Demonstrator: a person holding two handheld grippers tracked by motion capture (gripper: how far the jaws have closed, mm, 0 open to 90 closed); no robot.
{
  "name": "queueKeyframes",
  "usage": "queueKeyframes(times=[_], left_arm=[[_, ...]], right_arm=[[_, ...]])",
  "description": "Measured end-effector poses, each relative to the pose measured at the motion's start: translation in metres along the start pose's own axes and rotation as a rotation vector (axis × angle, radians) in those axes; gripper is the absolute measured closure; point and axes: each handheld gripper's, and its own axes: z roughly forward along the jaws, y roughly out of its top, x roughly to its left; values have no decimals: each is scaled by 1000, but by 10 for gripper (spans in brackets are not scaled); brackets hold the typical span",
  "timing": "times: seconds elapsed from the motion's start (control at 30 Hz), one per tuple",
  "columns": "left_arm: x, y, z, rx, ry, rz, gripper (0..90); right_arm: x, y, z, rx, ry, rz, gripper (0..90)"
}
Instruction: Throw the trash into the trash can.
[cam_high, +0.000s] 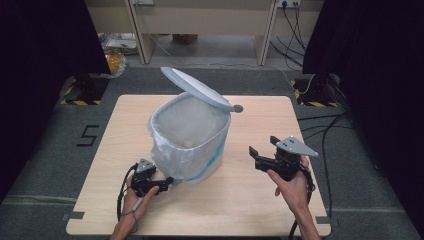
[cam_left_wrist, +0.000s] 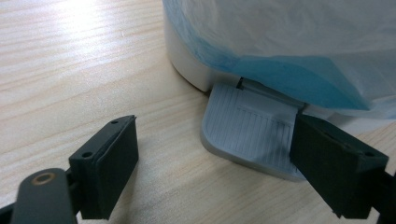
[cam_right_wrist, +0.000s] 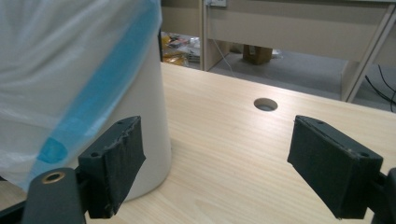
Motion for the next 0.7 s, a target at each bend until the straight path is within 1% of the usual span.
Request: queueKeyframes(times=[0.07,0.27,0.43,0.53,0.7], left_arm=[[0,0,0,0,0,0,146],[0,0,0,0,-1,0,146],[0,0,0,0,-1,0,146],[0,0,0,0,-1,1,146],[0,0,0,0,-2,0,145]], right_arm=[[-1,-7,1,9,-9,16,160],[-4,-29,5,37,-10,48,159],[-7,-43,8,54,-30,59,160],[-9,-52,10,70,-41,55,159],[-12,-68,13,100,-64,65,160]])
